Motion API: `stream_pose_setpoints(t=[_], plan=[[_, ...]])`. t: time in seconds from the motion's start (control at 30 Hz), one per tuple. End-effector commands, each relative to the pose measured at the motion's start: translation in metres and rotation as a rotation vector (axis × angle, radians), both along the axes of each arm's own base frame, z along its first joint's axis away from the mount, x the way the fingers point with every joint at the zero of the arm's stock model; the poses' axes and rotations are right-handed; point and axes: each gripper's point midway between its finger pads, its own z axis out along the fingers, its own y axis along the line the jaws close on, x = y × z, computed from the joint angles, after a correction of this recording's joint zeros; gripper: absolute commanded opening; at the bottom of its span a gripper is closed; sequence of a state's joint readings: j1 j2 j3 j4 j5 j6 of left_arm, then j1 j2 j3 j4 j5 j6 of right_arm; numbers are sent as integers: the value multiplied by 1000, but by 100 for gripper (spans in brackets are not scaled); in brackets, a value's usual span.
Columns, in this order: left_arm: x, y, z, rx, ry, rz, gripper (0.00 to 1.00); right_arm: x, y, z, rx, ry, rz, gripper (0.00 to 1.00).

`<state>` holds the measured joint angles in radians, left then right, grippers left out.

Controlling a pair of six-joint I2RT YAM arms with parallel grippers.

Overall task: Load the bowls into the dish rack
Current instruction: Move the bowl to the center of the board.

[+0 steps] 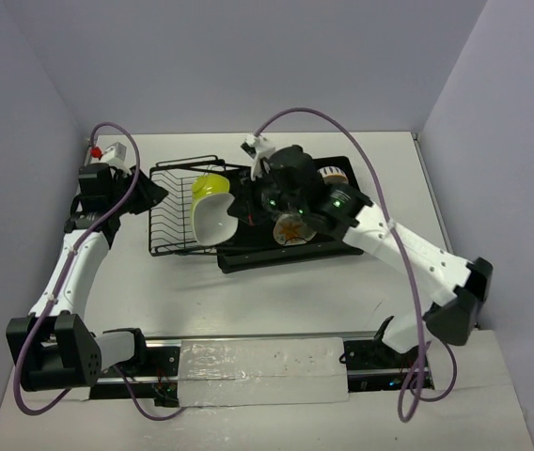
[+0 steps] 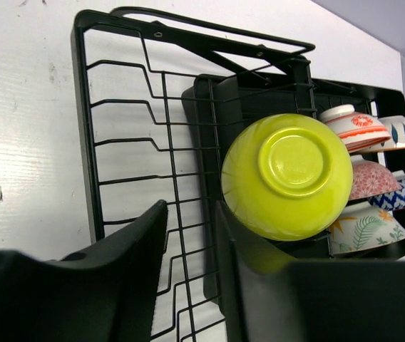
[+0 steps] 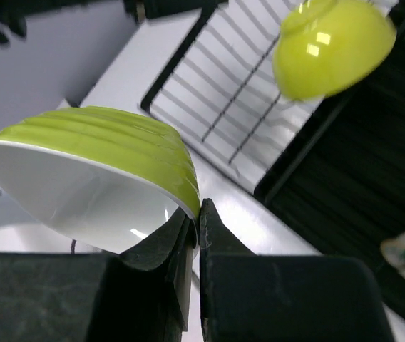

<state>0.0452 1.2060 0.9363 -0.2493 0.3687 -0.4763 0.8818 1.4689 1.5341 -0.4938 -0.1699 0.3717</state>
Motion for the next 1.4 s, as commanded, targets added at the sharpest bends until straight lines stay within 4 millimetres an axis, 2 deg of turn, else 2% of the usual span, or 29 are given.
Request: stream_pose_setpoints(t=[0.0,0.13,0.17,0.23,0.27,0.37,0.53,0.67,0.93,1.1,1.2,1.27,1.37], plan=[[2,4,22,-7,-79,14,40,-32,-14,-24,-60,32,62,0],[-2,8,28,-11,-94,25,56,-69,-30,-74,-182,92,103,0],[-3,8,30,-10,-103,25,59,-76,-38,-95,-225,118,103,0],[-5,9,32,0,-113,31,62,-84,-45,-116,-262,150,104,0],[-7,10,34,3,-119,34,63,-95,-50,-132,-290,174,118,0],[-10,14,37,19,-135,56,68,-111,-56,-154,-328,219,142,0],[-11,17,38,27,-134,69,76,-120,-63,-181,-371,267,152,0],[-12,18,38,33,-133,75,81,-127,-64,-212,-446,335,179,0],[-13,20,38,43,-134,85,87,-131,-70,-243,-546,384,215,0],[-14,20,38,43,-134,85,89,-129,-70,-247,-567,383,219,0],[-14,20,37,42,-126,84,91,-130,-73,-257,-607,402,223,0],[-14,21,37,46,-126,92,94,-131,-75,-260,-616,406,226,7],[-14,23,37,52,-129,103,96,-130,-77,-261,-625,401,223,12]])
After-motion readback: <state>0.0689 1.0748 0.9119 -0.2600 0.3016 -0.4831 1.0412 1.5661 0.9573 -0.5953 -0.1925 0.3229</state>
